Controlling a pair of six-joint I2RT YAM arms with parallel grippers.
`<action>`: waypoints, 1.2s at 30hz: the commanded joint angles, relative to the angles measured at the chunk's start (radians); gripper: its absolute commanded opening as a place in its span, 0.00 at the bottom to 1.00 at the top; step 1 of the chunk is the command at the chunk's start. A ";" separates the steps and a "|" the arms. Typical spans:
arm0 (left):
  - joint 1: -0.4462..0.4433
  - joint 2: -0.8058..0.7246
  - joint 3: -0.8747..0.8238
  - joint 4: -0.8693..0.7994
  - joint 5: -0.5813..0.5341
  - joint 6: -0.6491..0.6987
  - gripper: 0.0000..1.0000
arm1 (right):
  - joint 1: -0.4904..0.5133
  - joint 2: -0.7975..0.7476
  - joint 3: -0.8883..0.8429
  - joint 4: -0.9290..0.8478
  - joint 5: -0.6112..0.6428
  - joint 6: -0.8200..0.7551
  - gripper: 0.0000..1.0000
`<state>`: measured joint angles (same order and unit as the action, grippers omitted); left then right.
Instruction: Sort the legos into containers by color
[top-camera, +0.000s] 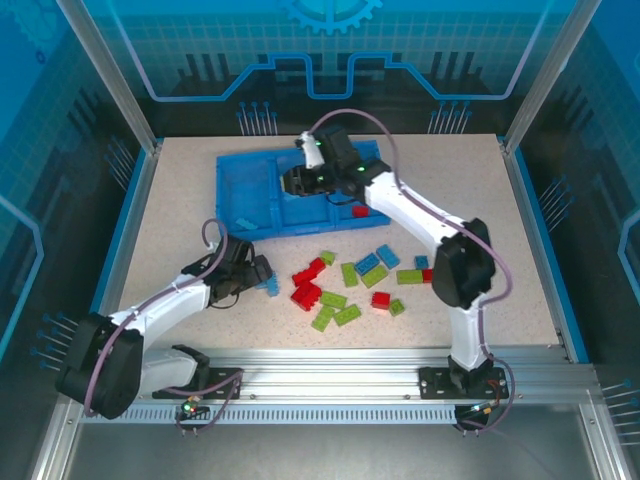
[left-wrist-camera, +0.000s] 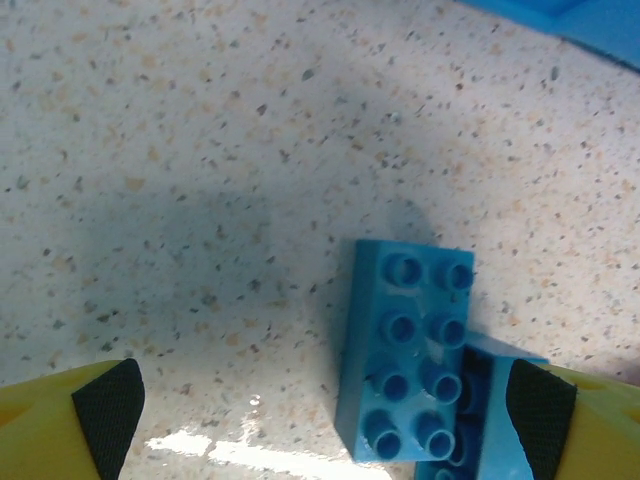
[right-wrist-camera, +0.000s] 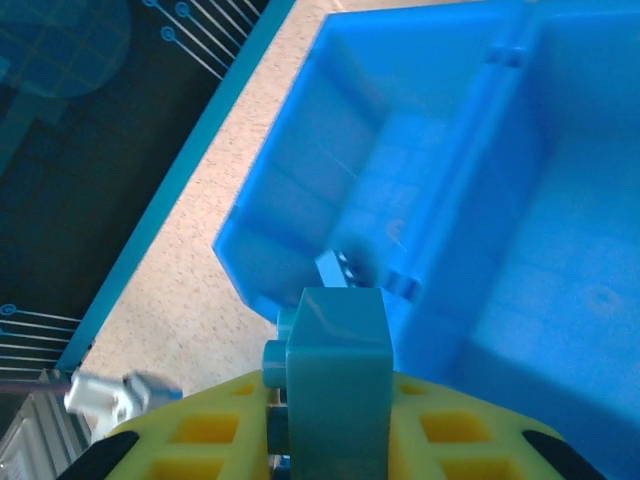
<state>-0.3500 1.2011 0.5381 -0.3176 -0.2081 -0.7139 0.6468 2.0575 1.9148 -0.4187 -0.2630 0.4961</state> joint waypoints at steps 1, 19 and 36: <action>-0.004 -0.031 -0.029 -0.022 -0.022 -0.040 0.98 | 0.026 0.115 0.155 -0.037 -0.046 0.038 0.29; -0.004 0.000 -0.029 0.013 -0.004 -0.062 0.98 | 0.075 0.489 0.638 -0.289 0.058 0.074 0.55; -0.116 -0.008 0.081 -0.064 -0.019 -0.076 0.92 | 0.038 0.093 0.184 -0.172 0.107 0.032 0.75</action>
<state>-0.4465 1.2125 0.5892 -0.3279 -0.1986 -0.7624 0.7044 2.2513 2.1628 -0.6258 -0.1810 0.5488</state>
